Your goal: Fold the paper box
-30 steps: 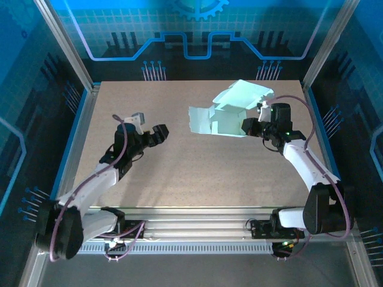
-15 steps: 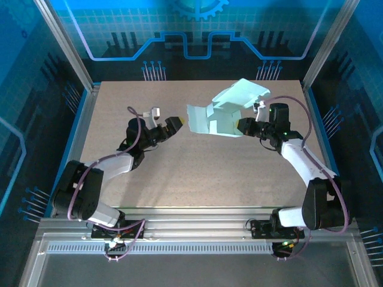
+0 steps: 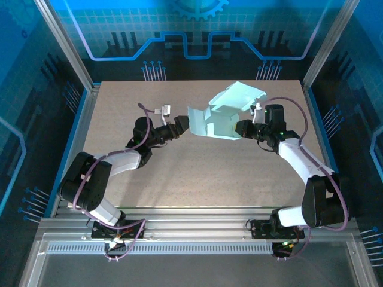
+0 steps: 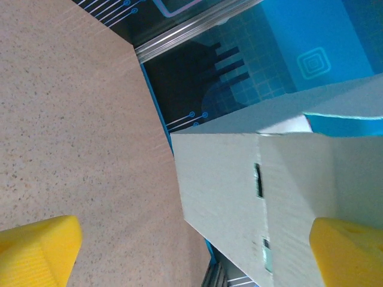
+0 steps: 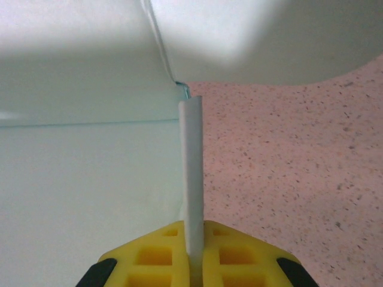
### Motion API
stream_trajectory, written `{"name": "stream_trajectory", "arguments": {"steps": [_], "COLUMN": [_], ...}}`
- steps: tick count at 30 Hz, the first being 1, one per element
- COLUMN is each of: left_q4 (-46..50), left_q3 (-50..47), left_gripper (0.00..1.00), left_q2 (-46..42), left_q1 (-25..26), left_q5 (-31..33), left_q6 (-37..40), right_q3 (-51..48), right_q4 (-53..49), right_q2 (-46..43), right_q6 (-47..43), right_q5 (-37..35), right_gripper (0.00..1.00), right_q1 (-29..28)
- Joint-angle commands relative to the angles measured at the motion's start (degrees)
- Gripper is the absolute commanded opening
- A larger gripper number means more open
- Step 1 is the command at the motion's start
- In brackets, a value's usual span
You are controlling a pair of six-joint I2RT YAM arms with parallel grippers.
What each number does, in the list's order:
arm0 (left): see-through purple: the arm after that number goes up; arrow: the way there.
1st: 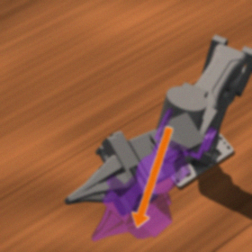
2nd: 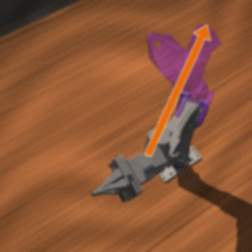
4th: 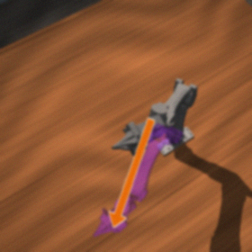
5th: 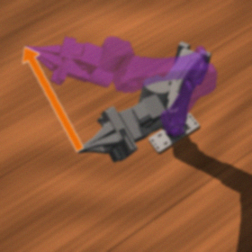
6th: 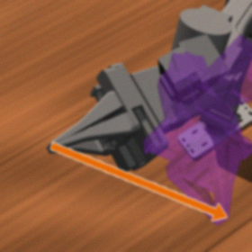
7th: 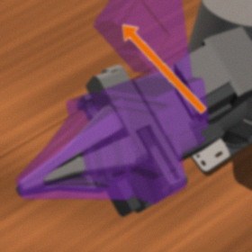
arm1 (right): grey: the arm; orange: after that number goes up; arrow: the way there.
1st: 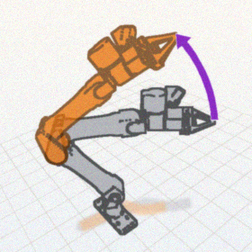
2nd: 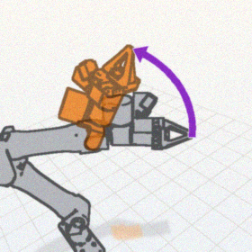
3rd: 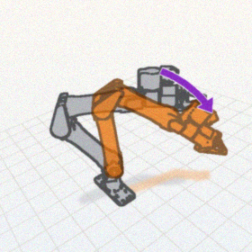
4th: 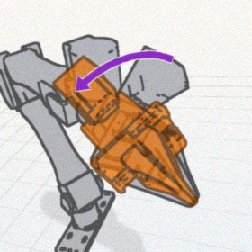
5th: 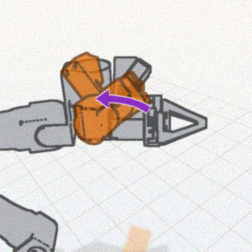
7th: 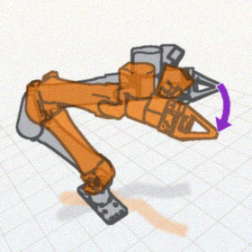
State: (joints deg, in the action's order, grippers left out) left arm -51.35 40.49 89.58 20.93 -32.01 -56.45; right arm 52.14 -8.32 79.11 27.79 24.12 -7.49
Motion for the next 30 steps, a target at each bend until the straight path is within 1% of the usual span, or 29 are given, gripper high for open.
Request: {"name": "stream_trajectory", "arguments": {"steps": [1,4,8,10,11,13,17,18,23,25,28,30], "left_q4": [8.4,17.9,26.1,28.8,29.6,29.0,24.9,24.1,23.3,23.6,24.0,24.0], "left_q3": [2.3,3.7,5.5,6.5,7.0,7.4,7.6,7.7,8.7,8.9,9.2,9.4], "left_gripper": [0.98,0.98,0.97,0.91,0.86,0.74,0.59,0.58,0.57,0.55,0.48,0.47], "left_q2": [-4.4,-6.8,-8.2,-8.3,-8.2,-7.5,-5.2,-4.8,-4.0,-3.5,-2.6,-1.9], "left_q1": [1.0,1.9,3.4,4.5,5.0,5.4,5.9,6.1,6.7,6.7,6.7,6.8], "left_q5": [-0.4,1.6,3.3,4.1,4.5,4.3,3.3,3.0,2.9,2.9,3.3,3.8], "left_q6": [7.1,12.2,16.7,18.0,17.8,16.2,13.0,12.6,12.8,12.8,12.5,12.2], "right_q3": [2.4,3.1,3.2,3.5,3.8,4.3,4.8,5.1,5.4,5.5,6.2,6.8], "right_q4": [-4.6,-7.5,-9.0,-9.7,-10.2,-10.7,-11.1,-11.5,-11.9,-11.9,-12.5,-13.0], "right_q2": [-0.7,-1.5,-2.8,-3.2,-3.2,-3.2,-2.9,-2.6,-1.4,-0.9,-0.2,0.2], "right_q6": [-2.6,-3.9,-3.5,-3.8,-4.0,-4.2,-4.7,-4.9,-5.3,-5.4,-5.1,-4.9], "right_q5": [-6.8,-14.5,-19.9,-21.3,-21.8,-22.5,-23.3,-23.7,-25.3,-25.8,-27.2,-28.6], "right_gripper": [0.00,0.00,0.00,0.00,0.00,0.00,0.00,0.00,0.00,0.00,0.00,0.00], "right_q1": [-2.1,-3.9,-4.6,-4.9,-5.2,-5.5,-6.6,-6.8,-8.2,-8.6,-9.8,-11.0]}}
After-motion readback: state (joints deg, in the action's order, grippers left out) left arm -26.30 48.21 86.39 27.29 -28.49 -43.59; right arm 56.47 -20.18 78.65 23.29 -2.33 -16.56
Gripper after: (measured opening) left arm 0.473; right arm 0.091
